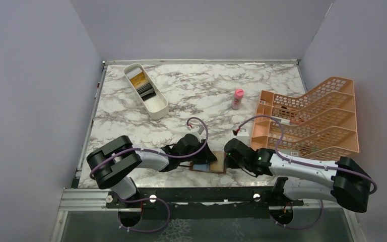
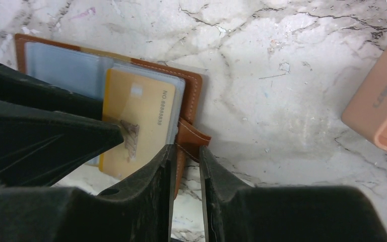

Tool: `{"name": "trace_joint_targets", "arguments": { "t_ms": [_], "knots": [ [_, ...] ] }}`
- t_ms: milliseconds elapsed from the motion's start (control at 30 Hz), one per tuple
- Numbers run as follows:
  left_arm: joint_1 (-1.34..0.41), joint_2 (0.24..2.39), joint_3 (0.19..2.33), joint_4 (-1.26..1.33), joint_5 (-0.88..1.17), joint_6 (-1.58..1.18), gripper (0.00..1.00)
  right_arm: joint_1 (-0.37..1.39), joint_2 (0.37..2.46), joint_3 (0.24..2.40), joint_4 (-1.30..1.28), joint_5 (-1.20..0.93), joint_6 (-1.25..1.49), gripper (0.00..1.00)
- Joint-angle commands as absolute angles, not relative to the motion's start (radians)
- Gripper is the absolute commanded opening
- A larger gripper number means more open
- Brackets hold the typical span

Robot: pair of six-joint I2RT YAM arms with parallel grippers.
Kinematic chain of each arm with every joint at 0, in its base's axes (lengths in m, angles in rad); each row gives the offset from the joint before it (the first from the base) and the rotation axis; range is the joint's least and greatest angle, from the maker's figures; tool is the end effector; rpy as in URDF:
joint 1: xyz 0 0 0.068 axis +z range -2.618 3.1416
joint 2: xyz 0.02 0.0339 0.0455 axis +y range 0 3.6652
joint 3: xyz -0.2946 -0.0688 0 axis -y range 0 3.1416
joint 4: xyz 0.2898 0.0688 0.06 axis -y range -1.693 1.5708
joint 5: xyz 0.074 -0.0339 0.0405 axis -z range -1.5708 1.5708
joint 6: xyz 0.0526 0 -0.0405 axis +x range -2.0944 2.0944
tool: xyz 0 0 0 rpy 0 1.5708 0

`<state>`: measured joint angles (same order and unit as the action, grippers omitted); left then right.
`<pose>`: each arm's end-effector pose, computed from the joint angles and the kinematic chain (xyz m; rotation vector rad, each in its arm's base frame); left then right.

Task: Put the credit cards into the card holder
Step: Insert the credit card into the card holder, then turn over the card slot in the card holder.

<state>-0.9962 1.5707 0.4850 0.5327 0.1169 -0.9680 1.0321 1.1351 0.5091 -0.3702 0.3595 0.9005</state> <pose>0.1664 -0.2683 0.1134 0.1123 2.4001 -1.1923 0.1352 0.1902 0.1560 -0.0305 2.5087 0.3503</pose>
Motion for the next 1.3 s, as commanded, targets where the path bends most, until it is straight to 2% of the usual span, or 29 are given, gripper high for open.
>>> {"name": "trace_joint_targets", "arguments": {
  "t_ms": [0, 367, 800, 900, 967, 1100, 1267],
  "knots": [
    [-0.991, 1.524, 0.529, 0.475, 0.125, -0.962, 0.36, 1.029, 1.071, 0.534, -0.441, 0.351, 0.943, 0.29],
    [-0.952, 1.399, 0.604, 0.195, 0.069, -0.855, 0.39, 1.029, 1.093, 0.580, -0.317, 0.188, 0.922, 0.28],
    [-0.818, 1.312, 0.558, 0.043, 0.069, -0.779, 0.34, 1.029, 1.311, 0.598, -0.231, 0.213, 0.902, 0.25],
    [-0.791, 1.319, 0.552, 0.026, 0.090, -0.764, 0.36, 1.029, 1.336, 0.571, -0.226, 0.229, 0.903, 0.25],
    [-0.777, 1.324, 0.536, 0.047, 0.129, -0.759, 0.39, 1.028, 1.334, 0.547, -0.226, 0.240, 0.907, 0.25],
    [-0.753, 1.340, 0.466, 0.248, 0.284, -0.786, 0.44, 1.029, 1.305, 0.506, -0.218, 0.250, 0.906, 0.25],
    [-0.749, 1.406, 0.437, 0.410, 0.423, -0.840, 0.43, 1.029, 1.277, 0.494, -0.225, 0.262, 0.903, 0.25]
  ]
}}
